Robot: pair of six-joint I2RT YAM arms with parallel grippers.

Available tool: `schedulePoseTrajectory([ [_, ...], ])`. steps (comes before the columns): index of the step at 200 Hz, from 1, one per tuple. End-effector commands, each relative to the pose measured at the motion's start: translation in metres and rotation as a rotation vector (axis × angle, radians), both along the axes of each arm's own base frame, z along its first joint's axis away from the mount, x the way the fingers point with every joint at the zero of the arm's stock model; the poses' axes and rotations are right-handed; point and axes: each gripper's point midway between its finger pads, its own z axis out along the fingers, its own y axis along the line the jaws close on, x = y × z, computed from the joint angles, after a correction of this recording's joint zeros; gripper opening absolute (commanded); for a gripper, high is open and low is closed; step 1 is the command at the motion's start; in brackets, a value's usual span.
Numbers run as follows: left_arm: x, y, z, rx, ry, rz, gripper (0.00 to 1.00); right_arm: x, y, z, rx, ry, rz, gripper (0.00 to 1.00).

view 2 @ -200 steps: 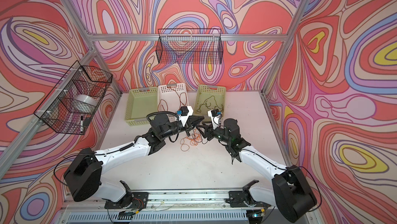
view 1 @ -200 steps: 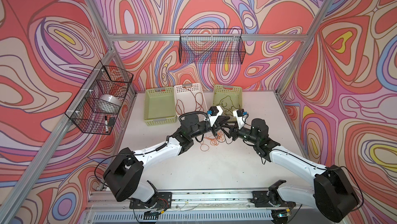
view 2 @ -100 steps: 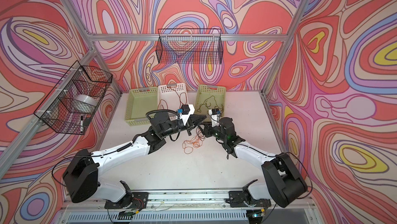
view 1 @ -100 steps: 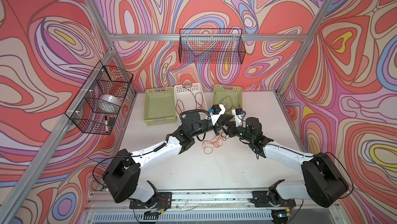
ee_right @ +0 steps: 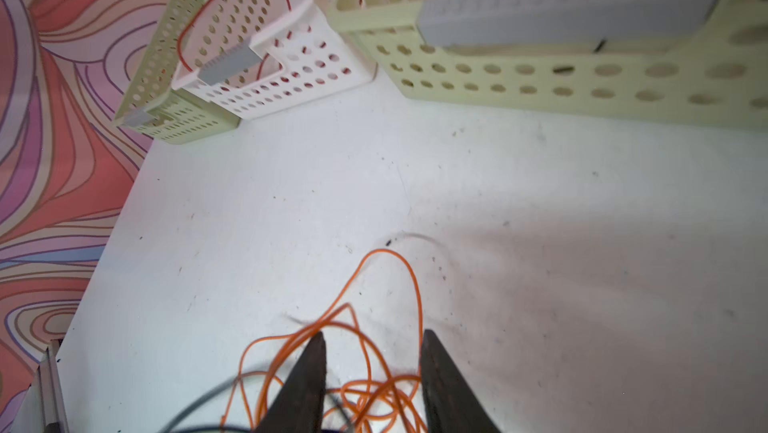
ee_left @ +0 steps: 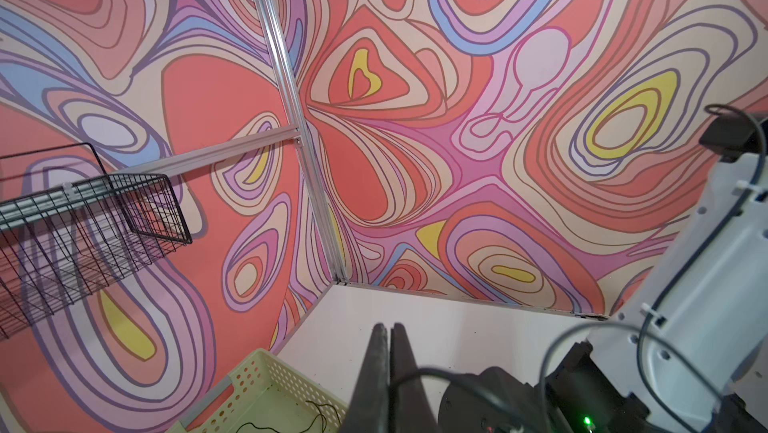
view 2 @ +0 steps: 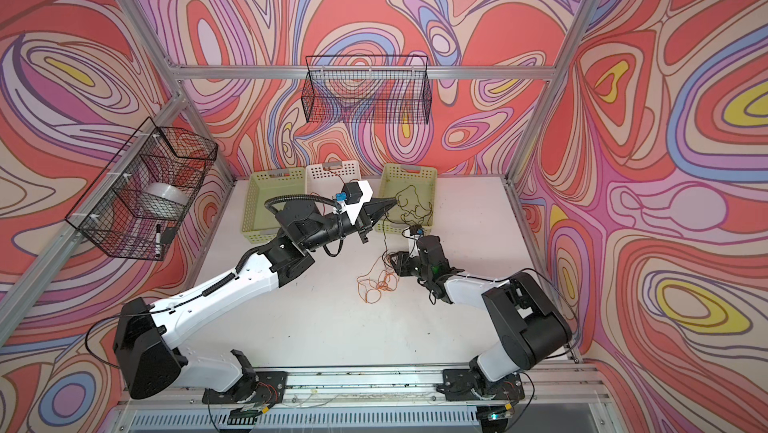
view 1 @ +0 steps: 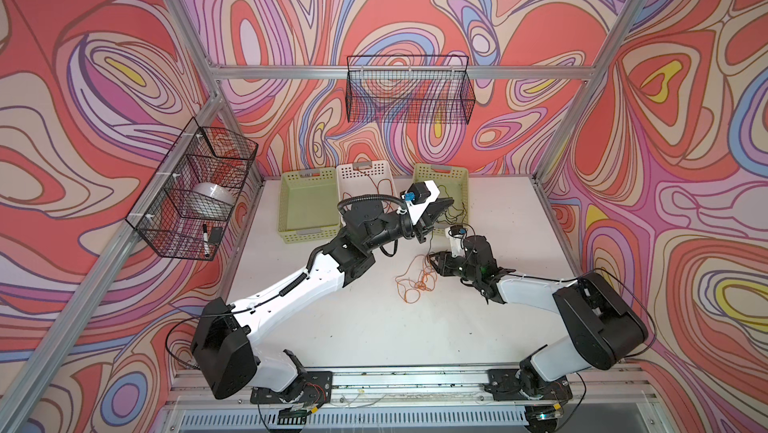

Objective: Untangle the cables
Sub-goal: 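Raise the black wire high with the left gripper while the right gripper releases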

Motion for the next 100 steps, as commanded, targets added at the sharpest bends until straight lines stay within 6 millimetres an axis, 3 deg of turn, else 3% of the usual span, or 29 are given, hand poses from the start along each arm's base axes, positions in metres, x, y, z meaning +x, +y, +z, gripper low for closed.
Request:
schedulePoseTrajectory([
  [1, -0.002, 0.011, 0.037, -0.018, -0.093, 0.039, 0.00, -0.006, -0.005, -0.022, -0.016, 0.060, -0.022, 0.37],
  [100, 0.030, 0.055, 0.113, -0.086, -0.158, 0.208, 0.00, -0.012, -0.010, -0.054, -0.063, 0.141, -0.034, 0.36],
])
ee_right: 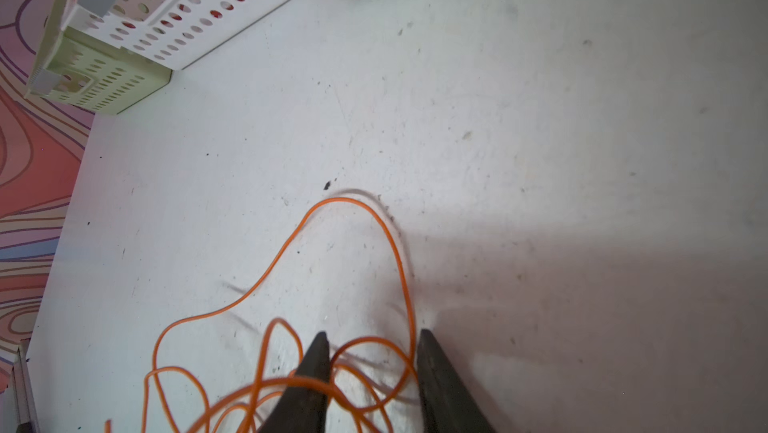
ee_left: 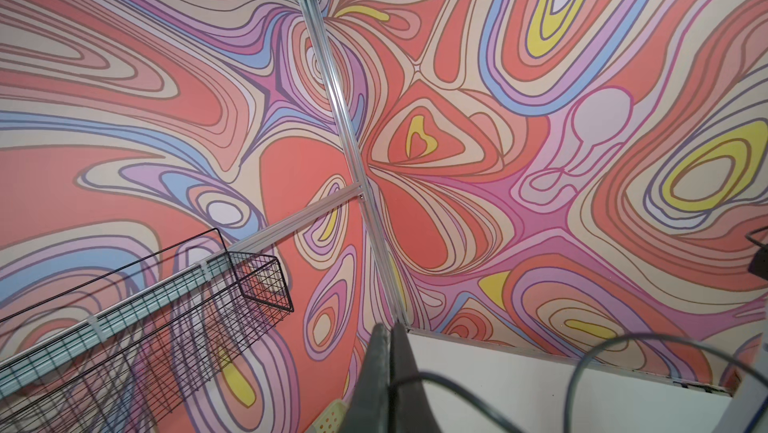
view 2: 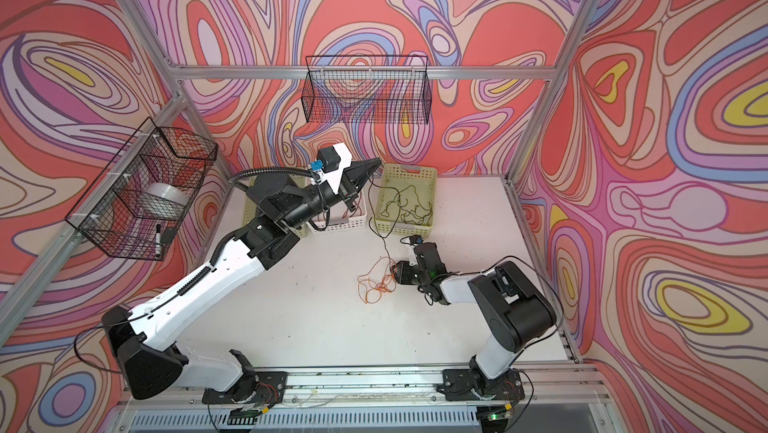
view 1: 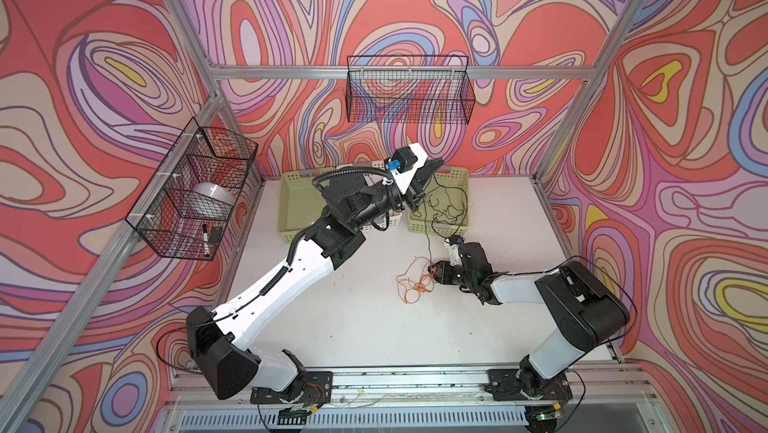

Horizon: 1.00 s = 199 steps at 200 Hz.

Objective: Untangle the cables
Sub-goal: 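Raise the black wire high with the left gripper while the right gripper releases, then carry the black wire over the green basket with the left gripper and release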

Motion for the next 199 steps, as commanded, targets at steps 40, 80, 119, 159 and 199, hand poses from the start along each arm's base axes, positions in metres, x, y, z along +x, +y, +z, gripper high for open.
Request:
schedulePoseTrajectory([
  [40, 0.017, 0.028, 0.050, -0.027, -0.046, 0.119, 0.00, -0.001, -0.006, -0.013, -0.054, 0.026, -0.009, 0.39],
  [80, 0.029, 0.036, 0.079, -0.066, -0.077, 0.151, 0.00, 0.004, -0.009, -0.008, -0.101, 0.013, -0.001, 0.40],
  [119, 0.050, 0.028, 0.091, -0.047, -0.089, 0.158, 0.00, 0.009, -0.005, 0.005, -0.086, -0.031, 0.013, 0.43],
  [159, 0.091, 0.021, 0.078, -0.070, -0.030, 0.145, 0.00, 0.016, 0.001, 0.067, -0.073, -0.175, 0.052, 0.49],
  [199, 0.127, 0.000, 0.048, -0.094, 0.039, 0.087, 0.00, 0.006, -0.005, 0.118, -0.058, -0.253, 0.053, 0.56],
])
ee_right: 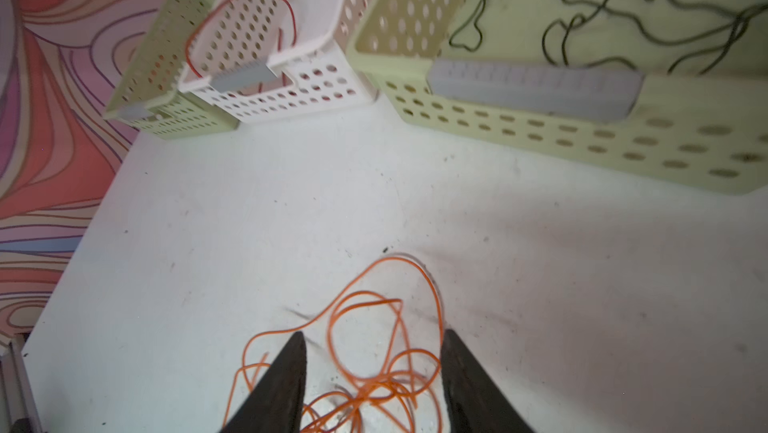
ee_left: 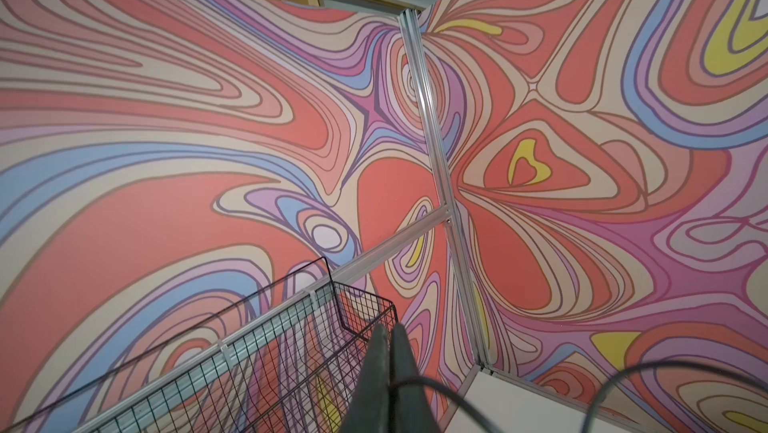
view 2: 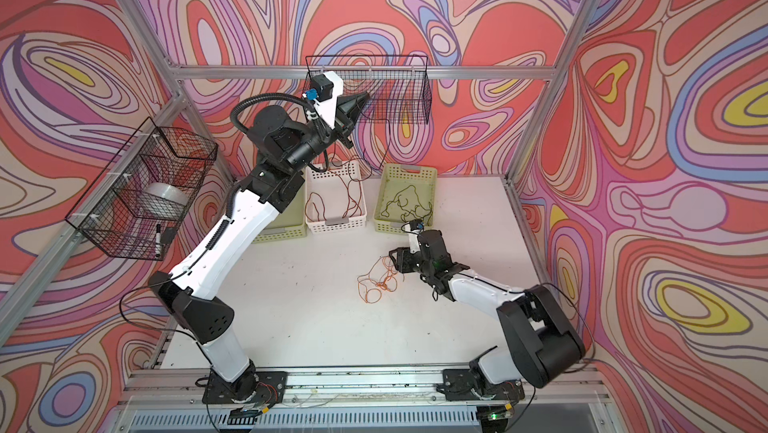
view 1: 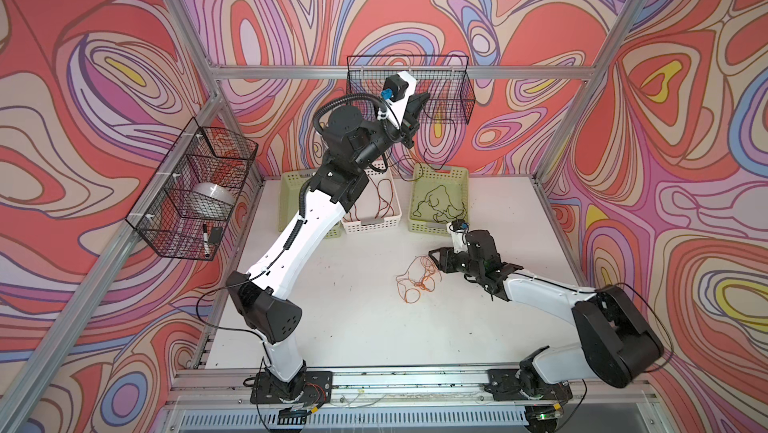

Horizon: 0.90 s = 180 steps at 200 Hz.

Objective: Untangle the cables
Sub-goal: 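Carry the black wire over the green basket with the left gripper and release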

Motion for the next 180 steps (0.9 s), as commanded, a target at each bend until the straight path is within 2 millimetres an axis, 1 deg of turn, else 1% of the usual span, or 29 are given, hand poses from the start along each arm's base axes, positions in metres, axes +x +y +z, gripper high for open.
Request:
schedulePoseTrajectory([
  [1, 0.010, -0.013, -0.007, -0.035, 0.021, -0.069, 0.00, -0.008, -0.004, 0.021, -0.019, -0.029, 0.013, 0.56],
  [9, 0.015, -0.018, -0.013, -0.045, 0.032, -0.080, 0.00, -0.011, -0.005, 0.027, -0.013, -0.033, 0.008, 0.57],
  [21, 0.026, -0.026, -0.027, -0.050, 0.056, -0.092, 0.00, -0.016, -0.008, 0.033, -0.007, -0.032, 0.002, 0.59],
  [41, 0.044, -0.037, -0.049, -0.059, 0.087, -0.100, 0.00, -0.022, -0.013, 0.040, -0.009, -0.027, -0.011, 0.60],
  [55, 0.059, -0.045, -0.069, -0.065, 0.116, -0.108, 0.00, -0.027, -0.016, 0.049, -0.001, -0.040, -0.016, 0.60],
  [85, 0.089, -0.062, -0.116, -0.104, 0.182, -0.123, 0.00, -0.039, -0.029, 0.066, 0.012, -0.062, -0.056, 0.60],
  [110, 0.113, -0.079, -0.166, -0.118, 0.243, -0.117, 0.00, -0.053, -0.042, 0.084, 0.019, -0.114, -0.088, 0.59],
  [125, 0.124, -0.092, -0.204, -0.063, 0.247, -0.082, 0.00, -0.061, -0.047, 0.094, 0.029, -0.146, -0.095, 0.58],
  [141, 0.137, -0.104, -0.245, -0.020, 0.272, -0.023, 0.00, -0.067, -0.052, 0.093, 0.023, -0.136, -0.104, 0.57],
  [146, 0.141, -0.105, -0.255, -0.016, 0.286, -0.005, 0.00, -0.069, -0.053, 0.092, 0.019, -0.130, -0.104, 0.57],
  [154, 0.148, -0.109, -0.276, 0.001, 0.313, 0.024, 0.00, -0.071, -0.054, 0.089, 0.016, -0.117, -0.106, 0.56],
  [170, 0.159, -0.111, -0.309, 0.028, 0.362, 0.091, 0.00, -0.074, -0.055, 0.082, 0.015, -0.089, -0.112, 0.55],
  [180, 0.164, -0.111, -0.325, 0.048, 0.391, 0.131, 0.00, -0.074, -0.056, 0.079, 0.016, -0.077, -0.120, 0.55],
])
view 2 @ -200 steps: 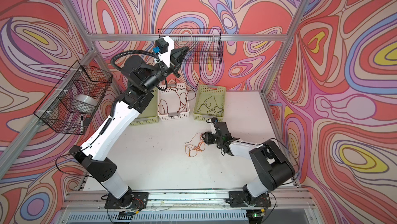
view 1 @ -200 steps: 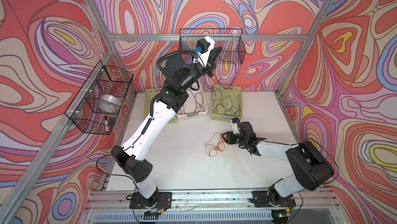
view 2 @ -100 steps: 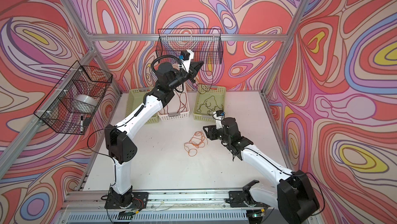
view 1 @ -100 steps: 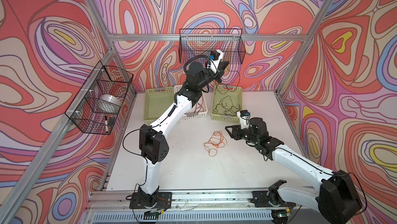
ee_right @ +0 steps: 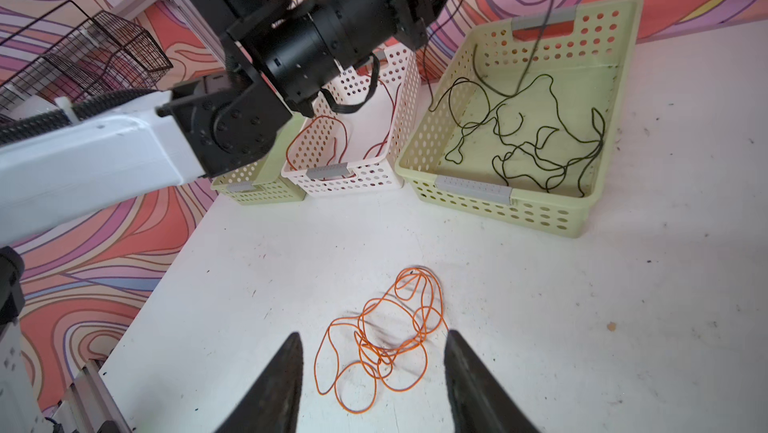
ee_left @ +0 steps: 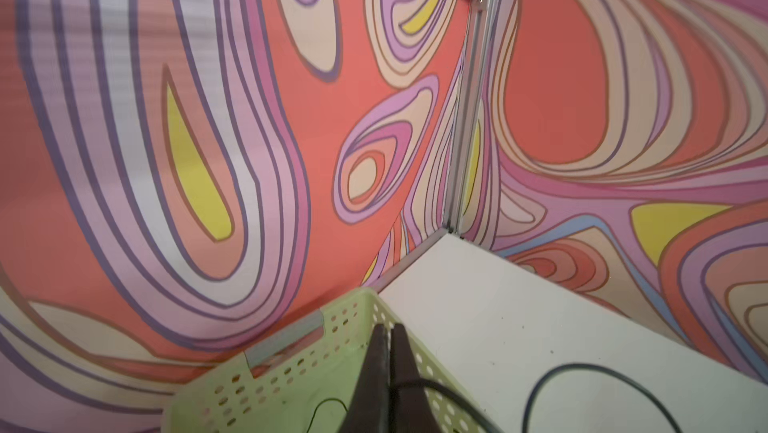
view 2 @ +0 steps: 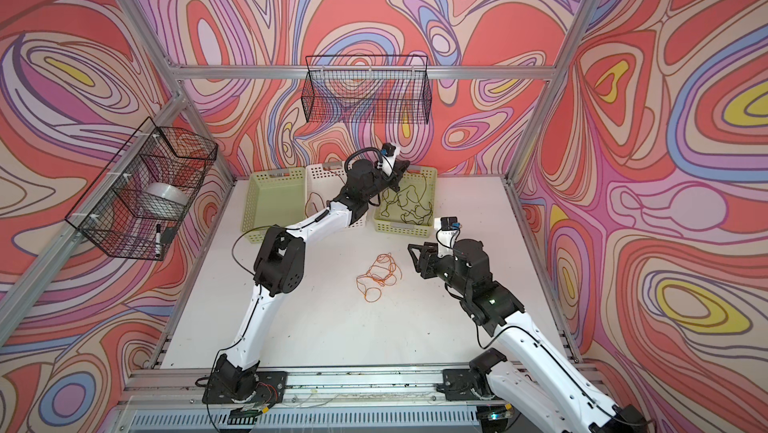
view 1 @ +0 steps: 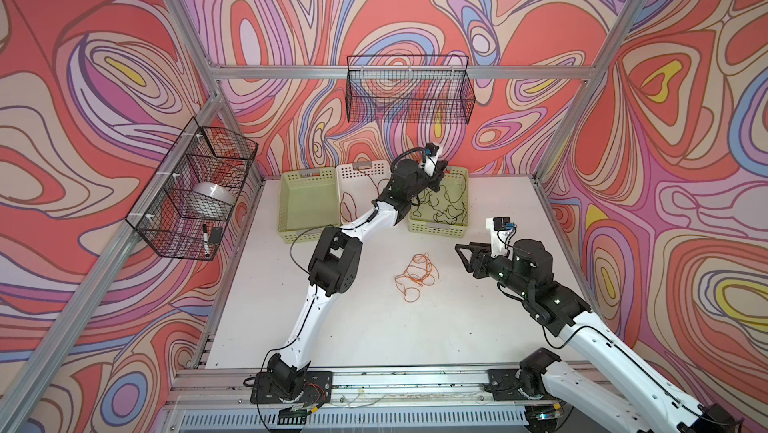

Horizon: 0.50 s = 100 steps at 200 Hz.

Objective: Untangle the cables
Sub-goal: 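Carry the black wire over the green basket with the left gripper and release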

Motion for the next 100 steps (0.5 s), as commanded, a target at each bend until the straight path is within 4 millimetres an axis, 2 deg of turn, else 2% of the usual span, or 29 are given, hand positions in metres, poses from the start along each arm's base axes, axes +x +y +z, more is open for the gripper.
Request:
schedulePoseTrajectory([
  [1, 0.013, 0.001, -0.005, 0.024, -0.023, 0.114, 0.00, -0.008, -0.007, -0.029, -0.032, 0.097, -0.029, 0.55],
  [19, 0.017, 0.003, -0.025, 0.059, 0.029, 0.153, 0.02, -0.009, -0.013, -0.033, -0.043, 0.112, -0.057, 0.55],
  [25, 0.019, 0.006, -0.030, 0.062, 0.050, 0.175, 0.12, -0.009, -0.016, -0.034, -0.051, 0.114, -0.076, 0.55],
  [35, 0.021, 0.009, -0.034, 0.069, 0.075, 0.199, 0.37, -0.008, -0.024, -0.035, -0.073, 0.121, -0.112, 0.55],
  [40, 0.021, 0.011, -0.035, 0.076, 0.082, 0.211, 0.45, -0.008, -0.027, -0.035, -0.083, 0.121, -0.129, 0.55],
  [71, 0.023, 0.026, -0.022, 0.133, 0.123, 0.303, 0.79, -0.006, -0.040, -0.029, -0.124, 0.109, -0.190, 0.56],
  [79, 0.021, 0.028, -0.015, 0.148, 0.119, 0.312, 0.82, -0.005, -0.042, -0.027, -0.134, 0.104, -0.198, 0.56],
  [100, 0.014, 0.037, 0.005, 0.154, 0.095, 0.348, 0.84, -0.001, -0.046, -0.024, -0.159, 0.099, -0.220, 0.56],
])
